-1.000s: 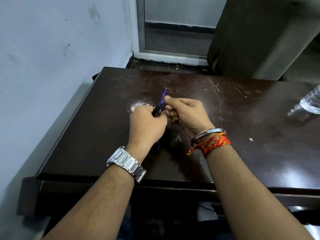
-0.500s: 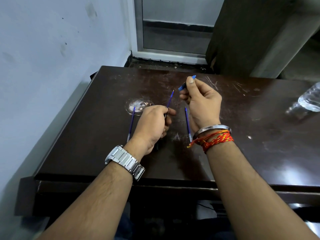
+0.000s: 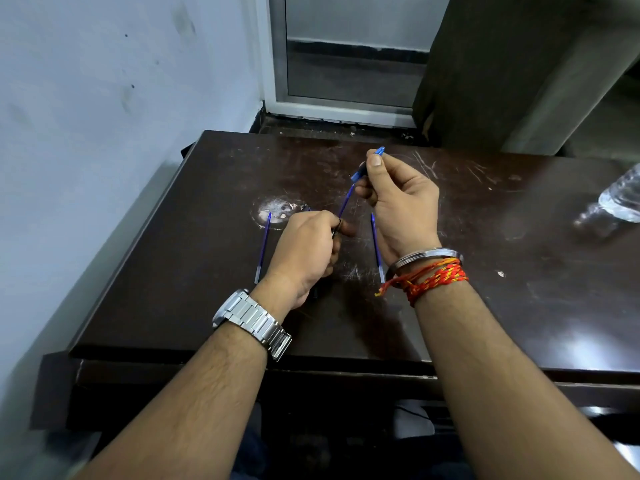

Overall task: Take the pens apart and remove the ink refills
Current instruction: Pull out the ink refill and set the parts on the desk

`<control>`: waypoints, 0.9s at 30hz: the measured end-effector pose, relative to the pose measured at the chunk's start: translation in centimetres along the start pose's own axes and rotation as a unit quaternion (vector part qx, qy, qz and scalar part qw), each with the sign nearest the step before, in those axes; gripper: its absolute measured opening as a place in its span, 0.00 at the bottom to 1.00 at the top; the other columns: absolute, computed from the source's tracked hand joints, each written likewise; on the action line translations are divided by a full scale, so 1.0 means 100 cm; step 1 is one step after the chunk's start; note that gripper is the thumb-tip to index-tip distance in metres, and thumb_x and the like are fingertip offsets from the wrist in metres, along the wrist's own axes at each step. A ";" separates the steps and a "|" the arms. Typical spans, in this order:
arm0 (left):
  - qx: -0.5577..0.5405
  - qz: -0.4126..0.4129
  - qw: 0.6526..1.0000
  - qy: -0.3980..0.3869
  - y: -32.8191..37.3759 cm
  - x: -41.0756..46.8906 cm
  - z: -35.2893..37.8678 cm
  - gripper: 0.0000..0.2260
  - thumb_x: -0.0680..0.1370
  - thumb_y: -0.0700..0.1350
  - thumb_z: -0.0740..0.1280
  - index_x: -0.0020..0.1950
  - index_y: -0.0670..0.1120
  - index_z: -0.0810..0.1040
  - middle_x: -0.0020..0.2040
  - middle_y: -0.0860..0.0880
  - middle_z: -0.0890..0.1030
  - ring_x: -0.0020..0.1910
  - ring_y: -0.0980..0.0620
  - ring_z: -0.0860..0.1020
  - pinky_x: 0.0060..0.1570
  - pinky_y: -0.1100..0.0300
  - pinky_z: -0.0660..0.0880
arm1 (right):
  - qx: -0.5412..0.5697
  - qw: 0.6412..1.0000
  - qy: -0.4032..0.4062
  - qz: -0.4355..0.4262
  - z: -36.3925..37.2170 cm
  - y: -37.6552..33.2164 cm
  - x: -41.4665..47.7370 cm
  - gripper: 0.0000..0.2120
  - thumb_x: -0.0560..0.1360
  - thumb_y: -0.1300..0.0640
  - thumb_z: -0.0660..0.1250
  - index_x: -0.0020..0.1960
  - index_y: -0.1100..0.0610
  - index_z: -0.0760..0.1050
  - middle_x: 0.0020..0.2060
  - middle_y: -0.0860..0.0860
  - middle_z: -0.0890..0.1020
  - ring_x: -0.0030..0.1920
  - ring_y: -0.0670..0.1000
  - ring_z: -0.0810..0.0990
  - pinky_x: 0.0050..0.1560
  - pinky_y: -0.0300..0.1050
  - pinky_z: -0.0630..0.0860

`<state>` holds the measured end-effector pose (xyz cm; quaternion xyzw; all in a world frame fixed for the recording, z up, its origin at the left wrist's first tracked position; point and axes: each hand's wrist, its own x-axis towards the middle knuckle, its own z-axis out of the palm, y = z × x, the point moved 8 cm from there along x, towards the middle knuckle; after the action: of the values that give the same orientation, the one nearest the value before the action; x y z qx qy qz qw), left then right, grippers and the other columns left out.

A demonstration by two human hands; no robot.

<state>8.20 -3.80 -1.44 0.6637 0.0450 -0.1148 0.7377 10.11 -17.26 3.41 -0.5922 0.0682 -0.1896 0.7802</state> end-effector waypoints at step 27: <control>-0.074 -0.014 0.997 0.006 0.000 0.003 -0.002 0.16 0.78 0.43 0.57 0.34 0.45 0.78 0.26 0.49 0.73 0.20 0.55 0.64 0.21 0.65 0.58 | -0.084 0.985 -0.147 0.037 0.023 0.016 -0.014 0.07 0.80 0.63 0.64 0.48 0.60 0.81 0.36 0.56 0.77 0.27 0.45 0.72 0.28 0.39 0.72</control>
<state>8.48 -3.58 -1.47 0.6073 0.0668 -0.1171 0.7830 9.93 -14.28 2.41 -0.6740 -0.0097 -0.0652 0.7358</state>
